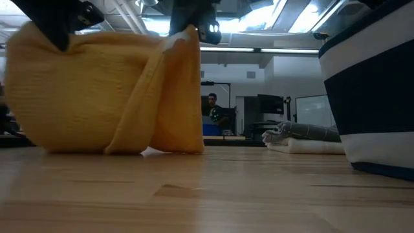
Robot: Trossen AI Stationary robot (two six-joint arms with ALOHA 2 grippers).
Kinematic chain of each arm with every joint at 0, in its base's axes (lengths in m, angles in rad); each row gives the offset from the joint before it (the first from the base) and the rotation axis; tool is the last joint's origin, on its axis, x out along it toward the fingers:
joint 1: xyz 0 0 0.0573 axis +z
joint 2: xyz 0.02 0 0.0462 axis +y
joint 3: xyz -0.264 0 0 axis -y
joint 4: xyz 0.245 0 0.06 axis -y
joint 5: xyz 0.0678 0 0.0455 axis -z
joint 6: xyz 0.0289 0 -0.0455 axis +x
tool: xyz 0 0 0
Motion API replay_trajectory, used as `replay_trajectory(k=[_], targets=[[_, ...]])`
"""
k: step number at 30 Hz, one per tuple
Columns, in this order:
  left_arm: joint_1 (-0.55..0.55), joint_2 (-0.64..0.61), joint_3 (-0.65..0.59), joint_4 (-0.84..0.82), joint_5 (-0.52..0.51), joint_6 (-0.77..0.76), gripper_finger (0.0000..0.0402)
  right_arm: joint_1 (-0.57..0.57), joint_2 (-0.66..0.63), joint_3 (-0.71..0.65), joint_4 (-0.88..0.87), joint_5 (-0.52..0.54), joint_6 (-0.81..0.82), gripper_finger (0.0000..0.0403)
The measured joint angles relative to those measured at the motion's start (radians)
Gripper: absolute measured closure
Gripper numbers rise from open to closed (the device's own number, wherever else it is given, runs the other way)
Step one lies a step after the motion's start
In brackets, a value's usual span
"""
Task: Fold towel
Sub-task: Fold yellow towel
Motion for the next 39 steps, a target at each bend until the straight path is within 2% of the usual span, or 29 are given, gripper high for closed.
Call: replay_trajectory(k=[7,10,17,23,28,33,39], targets=[[0.000,0.000,-0.027,0.159,0.208,0.065,0.0397,0.018,0.000,0.000,0.004,-0.122,-0.023,0.0400],[-0.001,0.000,-0.045,0.221,0.269,0.066,0.0396,0.039,0.000,0.000,0.012,-0.140,-0.028,0.0400],[-0.002,0.000,-0.085,0.310,0.307,0.120,0.0397,0.056,0.000,-0.004,0.018,-0.172,-0.131,0.0400],[0.043,0.000,-0.174,0.393,0.417,0.143,0.0397,0.010,0.000,-0.075,0.055,-0.239,-0.165,0.0400],[0.098,0.000,-0.231,0.398,0.449,0.205,0.0397,-0.016,0.000,-0.183,0.114,-0.274,-0.204,0.0400],[0.187,0.000,-0.283,0.440,0.512,0.293,0.0397,-0.043,0.000,-0.276,0.185,-0.353,-0.234,0.0400],[0.281,0.000,-0.294,0.469,0.577,0.368,0.0396,-0.079,0.000,-0.310,0.201,-0.419,-0.260,0.0400]])
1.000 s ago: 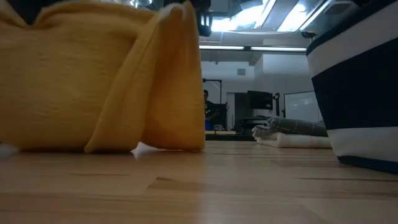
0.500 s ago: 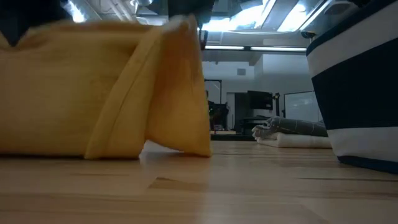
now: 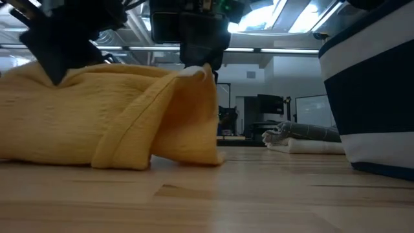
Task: Fold towel
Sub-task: Fold yellow towel
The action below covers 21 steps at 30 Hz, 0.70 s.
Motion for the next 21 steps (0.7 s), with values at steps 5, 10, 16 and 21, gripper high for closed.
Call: replay_trajectory(k=[5,10,16,21], targets=[[0.085,0.000,0.000,0.000,-0.020,0.064,0.0396,-0.033,0.000,-0.001,0.006,0.000,-0.062,0.0400],[0.150,0.000,0.000,-0.001,-0.162,0.089,0.0388,-0.045,0.000,-0.001,0.023,0.015,-0.107,0.0400],[0.174,0.000,0.000,-0.010,-0.270,0.077,0.0368,-0.042,0.000,-0.001,0.017,0.237,-0.106,0.0398],[0.170,0.000,0.000,-0.019,-0.383,0.077,0.0330,-0.040,0.000,-0.001,0.013,0.393,-0.076,0.0361]])
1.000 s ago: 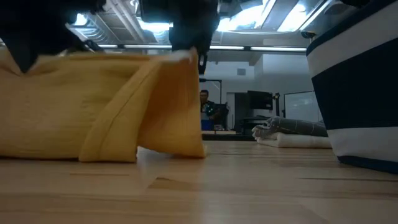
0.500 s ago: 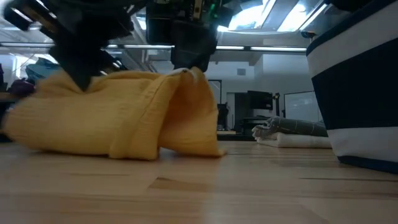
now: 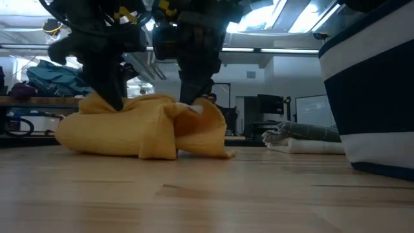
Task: Fold towel
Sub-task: Fold yellow towel
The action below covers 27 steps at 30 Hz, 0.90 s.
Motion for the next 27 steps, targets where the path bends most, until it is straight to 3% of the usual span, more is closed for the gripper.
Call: replay_trajectory(k=[6,10,14,21,27], targets=[[-0.006,0.001,0.000,0.001,-0.145,0.000,0.0259,0.007,0.000,0.000,-0.023,0.147,0.024,0.0272],[-0.005,0.001,0.000,0.002,-0.332,-0.121,0.0240,0.011,0.000,0.000,-0.025,0.222,0.030,0.0233],[-0.004,0.001,0.000,0.006,-0.494,-0.157,0.0247,0.011,0.000,0.000,-0.026,0.230,0.030,0.0226],[-0.004,0.001,0.000,0.014,-0.536,-0.202,0.0265,0.011,0.000,0.002,-0.031,0.216,0.059,0.0236],[-0.004,0.000,0.000,0.034,-0.649,-0.227,0.0276,0.012,0.000,0.047,-0.108,0.185,0.078,0.0238]])
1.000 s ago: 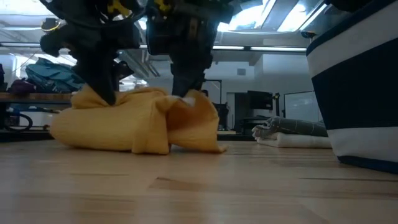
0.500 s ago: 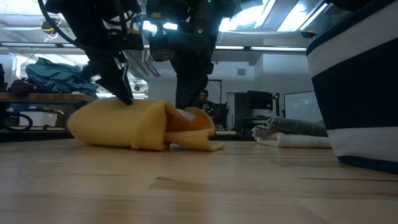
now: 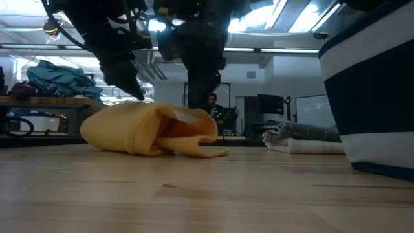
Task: Fold towel
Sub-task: Fold yellow towel
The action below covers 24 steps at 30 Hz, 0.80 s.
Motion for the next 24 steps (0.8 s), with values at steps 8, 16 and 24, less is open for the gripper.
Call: replay_trajectory(k=[8,16,24], targets=[[0.000,-0.007,0.005,0.059,-0.164,0.126,0.0290,0.001,0.000,0.116,0.004,0.062,0.005,0.0238],[-0.051,-0.133,0.023,0.040,0.141,0.178,0.0313,0.009,0.000,0.098,0.210,0.051,0.079,0.0238],[-0.078,-0.193,-0.026,-0.042,0.373,0.068,0.0334,0.046,0.002,0.012,0.444,0.057,0.077,0.0238]])
